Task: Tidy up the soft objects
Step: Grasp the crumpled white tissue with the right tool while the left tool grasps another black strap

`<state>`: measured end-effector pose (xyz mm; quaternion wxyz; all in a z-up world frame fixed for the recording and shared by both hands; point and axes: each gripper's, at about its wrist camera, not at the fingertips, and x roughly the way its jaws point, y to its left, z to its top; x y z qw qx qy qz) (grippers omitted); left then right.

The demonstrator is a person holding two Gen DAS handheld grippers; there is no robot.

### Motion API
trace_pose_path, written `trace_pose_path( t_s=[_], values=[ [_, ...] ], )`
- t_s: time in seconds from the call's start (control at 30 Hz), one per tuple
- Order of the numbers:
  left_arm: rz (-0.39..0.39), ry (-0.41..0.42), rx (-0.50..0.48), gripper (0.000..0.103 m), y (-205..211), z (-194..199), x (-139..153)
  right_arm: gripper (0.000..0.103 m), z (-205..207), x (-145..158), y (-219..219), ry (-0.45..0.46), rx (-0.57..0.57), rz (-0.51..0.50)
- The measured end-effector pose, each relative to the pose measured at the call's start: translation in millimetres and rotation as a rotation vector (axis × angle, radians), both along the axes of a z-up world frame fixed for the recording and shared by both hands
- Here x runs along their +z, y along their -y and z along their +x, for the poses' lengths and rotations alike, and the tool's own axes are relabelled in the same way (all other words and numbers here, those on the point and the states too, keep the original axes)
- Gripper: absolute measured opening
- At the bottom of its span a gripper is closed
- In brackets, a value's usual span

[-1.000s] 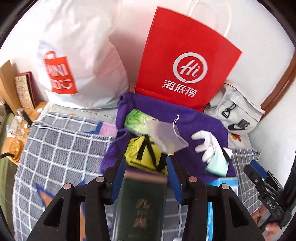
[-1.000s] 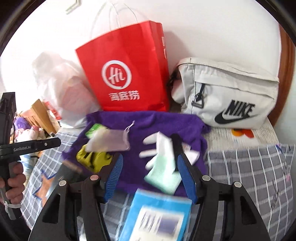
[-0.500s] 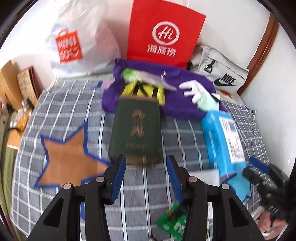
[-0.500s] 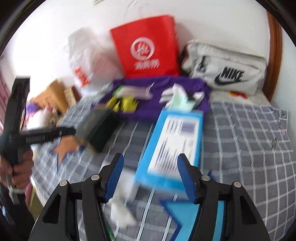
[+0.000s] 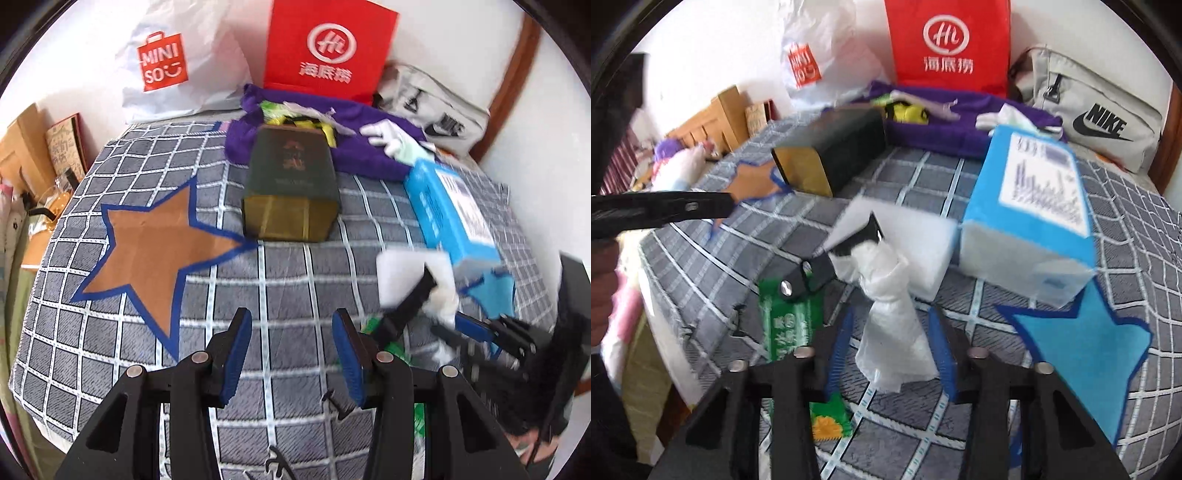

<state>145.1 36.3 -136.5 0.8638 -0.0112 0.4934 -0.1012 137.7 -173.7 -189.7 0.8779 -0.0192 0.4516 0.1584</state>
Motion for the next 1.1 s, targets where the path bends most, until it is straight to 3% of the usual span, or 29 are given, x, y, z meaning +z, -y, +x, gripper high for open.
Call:
trace_pose_path(
  t_s=[0.03,0.43,0.67,0.8,0.9,0.97,1.03,1.1],
  values=[
    [0.009,0.003,-0.014,0.043,2,-3,-2,0.009,1,-5,-1,-0.01,-0.004,-0.001],
    [0.048,-0.014,-0.187,0.043,65,-10,-19,0.009,-36,13,50,0.087,-0.077,0.083],
    [0.124,-0.003,-0.28,0.043,102,-2,-24,0.009,-44,3,98,0.064,-0.199,0.115],
    [0.227,0.004,-0.34,0.043,118,-2,-34,0.009,-44,-8,113,0.05,-0.248,0.108],
    [0.266,0.014,-0.325,0.043,123,1,-41,0.009,-44,-11,119,0.05,-0.257,0.117],
    [0.247,-0.002,-0.309,0.042,122,4,-45,0.009,-42,-13,121,0.045,-0.258,0.122],
    [0.217,0.006,-0.287,0.028,118,5,-42,0.009,-39,-17,120,0.041,-0.255,0.111],
    [0.195,0.005,-0.275,0.026,112,4,-38,0.009,-38,-19,119,0.043,-0.253,0.109]
  ],
)
